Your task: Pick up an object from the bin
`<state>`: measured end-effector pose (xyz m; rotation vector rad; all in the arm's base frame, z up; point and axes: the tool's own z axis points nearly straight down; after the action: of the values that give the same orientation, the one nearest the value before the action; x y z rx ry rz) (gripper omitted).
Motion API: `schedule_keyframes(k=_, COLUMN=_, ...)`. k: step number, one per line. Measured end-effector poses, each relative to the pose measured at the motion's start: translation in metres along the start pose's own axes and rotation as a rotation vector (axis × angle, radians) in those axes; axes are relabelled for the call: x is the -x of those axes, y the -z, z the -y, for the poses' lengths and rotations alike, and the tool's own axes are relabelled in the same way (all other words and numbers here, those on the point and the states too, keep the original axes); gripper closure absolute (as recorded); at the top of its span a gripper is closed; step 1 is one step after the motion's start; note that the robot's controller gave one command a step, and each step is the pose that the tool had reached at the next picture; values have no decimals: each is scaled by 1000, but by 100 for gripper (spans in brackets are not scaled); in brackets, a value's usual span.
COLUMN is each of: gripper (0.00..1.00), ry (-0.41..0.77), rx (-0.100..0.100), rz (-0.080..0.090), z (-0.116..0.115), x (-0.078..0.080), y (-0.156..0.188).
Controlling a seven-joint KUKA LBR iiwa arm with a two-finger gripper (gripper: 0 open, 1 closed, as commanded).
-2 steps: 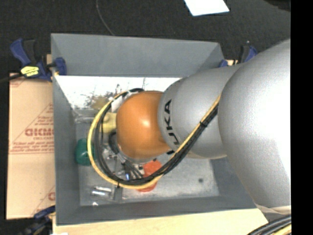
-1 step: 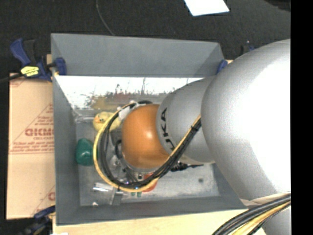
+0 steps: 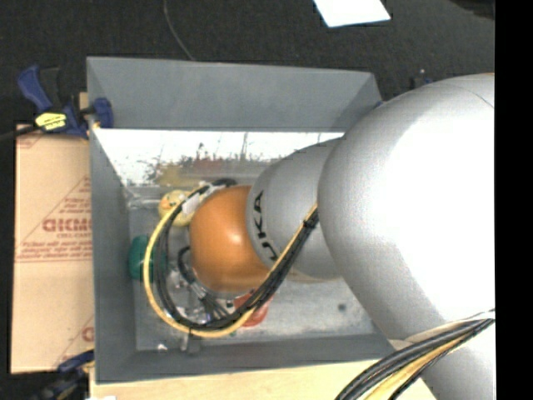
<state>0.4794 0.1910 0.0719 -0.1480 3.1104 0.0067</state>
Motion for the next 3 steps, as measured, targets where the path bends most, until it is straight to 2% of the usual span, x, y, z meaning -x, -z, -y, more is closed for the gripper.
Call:
schedule_keyframes(k=1, gripper=100, ry=225, rx=5, rz=-11, z=-30, x=-1, y=-1)
schedule_keyframes(k=2, gripper=100, ry=224, rx=5, rz=-11, z=-30, x=-1, y=-1)
schedule_keyframes(k=3, gripper=100, ry=222, rx=2, rz=-22, z=-29, x=-3, y=14)
